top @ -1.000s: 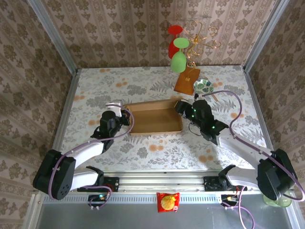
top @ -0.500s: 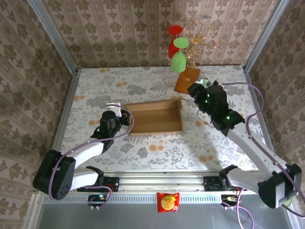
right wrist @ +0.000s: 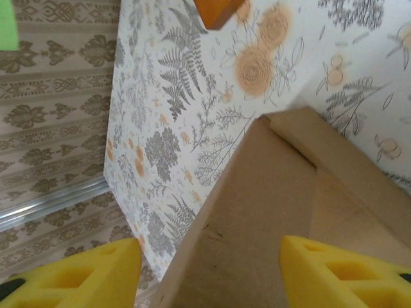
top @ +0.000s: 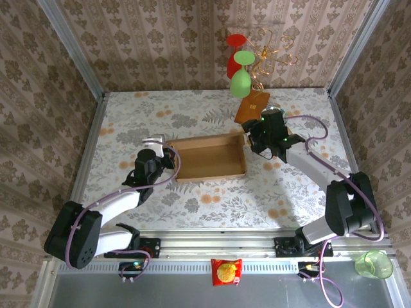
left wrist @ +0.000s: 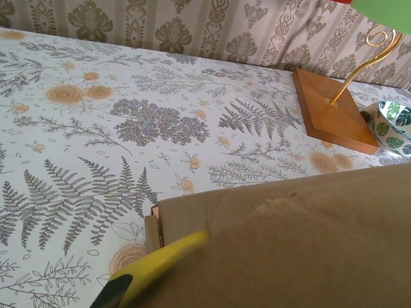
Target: Fold the paper box
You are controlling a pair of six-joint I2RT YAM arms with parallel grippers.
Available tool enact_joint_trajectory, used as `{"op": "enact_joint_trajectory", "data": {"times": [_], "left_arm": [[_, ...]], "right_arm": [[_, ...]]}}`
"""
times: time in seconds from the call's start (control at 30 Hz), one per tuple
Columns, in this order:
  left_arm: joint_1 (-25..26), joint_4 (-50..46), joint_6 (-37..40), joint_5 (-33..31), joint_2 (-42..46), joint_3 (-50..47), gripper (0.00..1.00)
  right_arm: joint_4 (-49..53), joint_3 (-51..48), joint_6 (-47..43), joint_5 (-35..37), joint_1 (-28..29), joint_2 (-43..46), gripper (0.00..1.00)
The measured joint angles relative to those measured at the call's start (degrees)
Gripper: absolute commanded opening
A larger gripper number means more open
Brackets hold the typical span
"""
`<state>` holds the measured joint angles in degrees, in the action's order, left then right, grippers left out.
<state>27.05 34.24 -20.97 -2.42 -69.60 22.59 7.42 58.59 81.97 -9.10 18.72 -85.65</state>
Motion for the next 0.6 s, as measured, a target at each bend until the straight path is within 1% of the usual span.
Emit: {"op": "enact_joint_trajectory", "data": {"times": [0.17,0.27,0.4,0.53,0.6], "left_arm": [[0.09,0.33,-0.02,-0.2,-0.66,0.33,0.0],[0.09,0.72,-0.42,-0.44,-1.07,0.37,0.0],[0.09,1.03,-1.36,-0.44,-1.57,0.37,0.0],[0.22,1.16,-2.73,-0.48,-1.95,0.33,0.0],[0.42,0.94,-3.45,-0.52,-1.95,0.07,0.0]], "right_arm": [[-0.74,-0.02,1.86,-3.41,0.07,-0.59,0.51],[-0.83,-0.52,1.84,-4.5,0.04,-0.59,0.46],[-1.07,-2.62,1.81,-5.9,0.0,-0.57,0.43],[-0.96,-3.56,1.05,-7.08,-0.02,-0.57,0.42],[-0.79,-3.61,0.26,-7.34,-0.13,-0.57,0.44]]}}
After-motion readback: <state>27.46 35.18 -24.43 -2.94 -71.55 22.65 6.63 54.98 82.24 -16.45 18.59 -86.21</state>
